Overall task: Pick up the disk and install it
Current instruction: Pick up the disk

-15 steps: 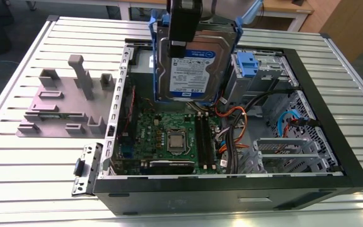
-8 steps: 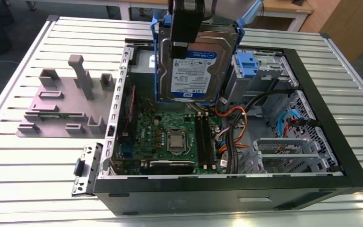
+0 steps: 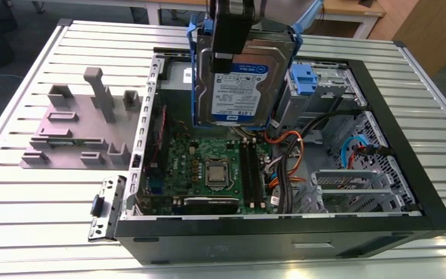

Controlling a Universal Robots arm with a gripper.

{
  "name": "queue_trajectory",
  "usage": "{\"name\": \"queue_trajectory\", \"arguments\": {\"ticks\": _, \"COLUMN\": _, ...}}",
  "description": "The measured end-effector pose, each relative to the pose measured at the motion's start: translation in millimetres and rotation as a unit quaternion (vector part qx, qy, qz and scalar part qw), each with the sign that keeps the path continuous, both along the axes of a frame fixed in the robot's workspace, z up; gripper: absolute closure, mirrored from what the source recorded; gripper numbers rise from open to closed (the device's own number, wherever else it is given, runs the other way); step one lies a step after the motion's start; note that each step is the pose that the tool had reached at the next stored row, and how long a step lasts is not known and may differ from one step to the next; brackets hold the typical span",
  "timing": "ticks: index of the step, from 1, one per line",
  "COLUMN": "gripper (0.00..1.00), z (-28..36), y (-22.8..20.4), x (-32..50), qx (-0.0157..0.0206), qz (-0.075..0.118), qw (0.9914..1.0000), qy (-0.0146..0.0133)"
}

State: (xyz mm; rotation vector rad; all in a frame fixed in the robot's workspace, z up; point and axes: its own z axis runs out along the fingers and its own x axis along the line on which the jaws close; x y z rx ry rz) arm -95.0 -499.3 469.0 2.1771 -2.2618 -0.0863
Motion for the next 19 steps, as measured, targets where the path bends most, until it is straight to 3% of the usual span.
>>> {"name": "queue_trajectory", "arguments": {"ticks": 19, "gripper": 0.64, "z": -0.9, "y": -3.0, "x": 4.4, "qx": -0.0001, "qz": 0.000, "qw": 1.00000, "qy": 0.0000}}
